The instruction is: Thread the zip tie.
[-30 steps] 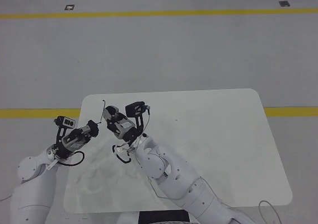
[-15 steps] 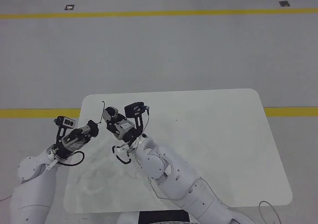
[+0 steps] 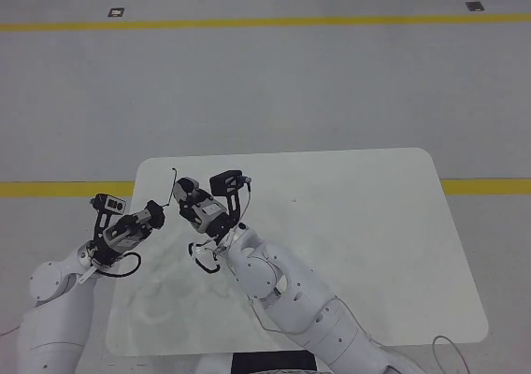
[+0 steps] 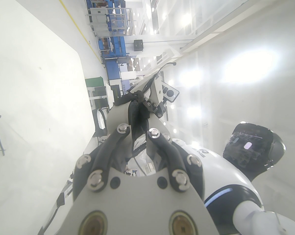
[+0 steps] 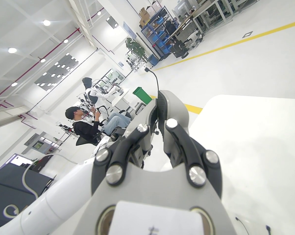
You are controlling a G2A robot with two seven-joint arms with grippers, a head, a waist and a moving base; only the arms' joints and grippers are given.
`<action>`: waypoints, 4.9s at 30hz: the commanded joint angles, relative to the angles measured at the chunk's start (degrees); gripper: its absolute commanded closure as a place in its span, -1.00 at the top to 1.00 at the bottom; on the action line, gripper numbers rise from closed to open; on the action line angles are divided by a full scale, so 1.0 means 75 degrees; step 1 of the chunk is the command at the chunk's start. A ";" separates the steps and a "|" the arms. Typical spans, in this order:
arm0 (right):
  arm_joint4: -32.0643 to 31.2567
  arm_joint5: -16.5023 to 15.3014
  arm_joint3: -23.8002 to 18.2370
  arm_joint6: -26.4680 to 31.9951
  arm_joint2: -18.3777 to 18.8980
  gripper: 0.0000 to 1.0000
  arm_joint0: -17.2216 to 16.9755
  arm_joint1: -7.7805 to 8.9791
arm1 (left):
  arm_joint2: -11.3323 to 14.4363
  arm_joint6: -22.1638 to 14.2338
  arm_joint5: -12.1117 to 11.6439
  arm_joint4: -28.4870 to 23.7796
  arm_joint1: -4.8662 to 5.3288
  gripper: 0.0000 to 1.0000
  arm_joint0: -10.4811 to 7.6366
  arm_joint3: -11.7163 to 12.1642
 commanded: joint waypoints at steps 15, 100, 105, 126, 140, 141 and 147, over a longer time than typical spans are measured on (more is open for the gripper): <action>0.0100 -0.0009 0.0083 0.0240 -0.0015 -1.00 0.0050 -0.0007 | 0.0000 0.0000 0.0000 0.0000 0.0000 -1.00 0.0000 0.0000; -0.0287 -0.1438 -0.0719 0.0527 0.0479 -1.00 -0.0255 0.0598 | 0.0610 -0.0569 0.0000 -0.0489 0.0476 -1.00 -0.0466 0.0511; -0.0287 -0.1438 -0.0719 0.0527 0.0479 -1.00 -0.0255 0.0598 | 0.0610 -0.0569 0.0000 -0.0489 0.0476 -1.00 -0.0466 0.0511; -0.0287 -0.1438 -0.0719 0.0527 0.0479 -1.00 -0.0255 0.0598 | 0.0610 -0.0569 0.0000 -0.0489 0.0476 -1.00 -0.0466 0.0511; -0.0287 -0.1438 -0.0719 0.0527 0.0479 -1.00 -0.0255 0.0598 | 0.0235 0.0644 0.0000 0.0069 0.0326 -1.00 0.0021 -0.0463; -0.0287 -0.1438 -0.0719 0.0527 0.0479 -1.00 -0.0255 0.0598 | 0.0196 0.0725 0.0000 0.0163 0.0285 -1.00 0.0081 -0.0530; -0.0287 -0.1438 -0.0719 0.0527 0.0479 -1.00 -0.0255 0.0598 | 0.0027 0.0977 0.0000 0.0496 0.0010 -1.00 0.0233 -0.0701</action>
